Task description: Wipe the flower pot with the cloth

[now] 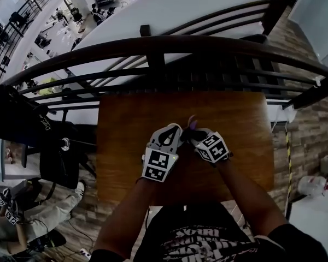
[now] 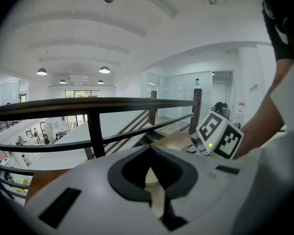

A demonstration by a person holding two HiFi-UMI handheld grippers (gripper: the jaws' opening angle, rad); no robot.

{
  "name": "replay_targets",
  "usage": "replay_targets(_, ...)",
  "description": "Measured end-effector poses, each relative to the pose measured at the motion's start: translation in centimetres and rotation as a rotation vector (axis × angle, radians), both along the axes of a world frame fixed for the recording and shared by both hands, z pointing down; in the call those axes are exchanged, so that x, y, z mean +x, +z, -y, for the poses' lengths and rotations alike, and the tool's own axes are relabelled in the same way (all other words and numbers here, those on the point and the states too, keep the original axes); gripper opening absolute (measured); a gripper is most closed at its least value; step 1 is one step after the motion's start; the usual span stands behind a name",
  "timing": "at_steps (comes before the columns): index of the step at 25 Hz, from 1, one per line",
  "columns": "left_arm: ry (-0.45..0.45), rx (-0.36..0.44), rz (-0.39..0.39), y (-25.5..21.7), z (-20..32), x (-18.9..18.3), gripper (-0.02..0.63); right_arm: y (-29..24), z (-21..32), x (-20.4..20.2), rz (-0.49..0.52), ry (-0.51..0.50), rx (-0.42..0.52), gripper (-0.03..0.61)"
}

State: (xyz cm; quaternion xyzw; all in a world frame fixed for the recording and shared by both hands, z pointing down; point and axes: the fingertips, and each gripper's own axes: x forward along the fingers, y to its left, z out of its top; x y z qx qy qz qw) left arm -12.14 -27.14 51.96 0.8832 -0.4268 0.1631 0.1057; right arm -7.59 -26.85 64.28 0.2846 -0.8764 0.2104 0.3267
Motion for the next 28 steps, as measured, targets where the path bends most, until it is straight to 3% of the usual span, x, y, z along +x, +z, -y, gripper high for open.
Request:
replay_targets(12, 0.006, -0.007, 0.004, 0.3, 0.4, -0.3, -0.003, -0.3, 3.7, -1.8, 0.001, -0.028, 0.023, 0.06)
replay_targets(21, 0.006, -0.018, -0.007, 0.0, 0.1, 0.1, -0.002, -0.3, -0.9, -0.4, 0.03, -0.02, -0.026, 0.06)
replay_targets(28, 0.005, -0.02, -0.012, 0.2, 0.1, -0.4, -0.002, 0.5, -4.9, -3.2, 0.059, -0.041, -0.061, 0.06)
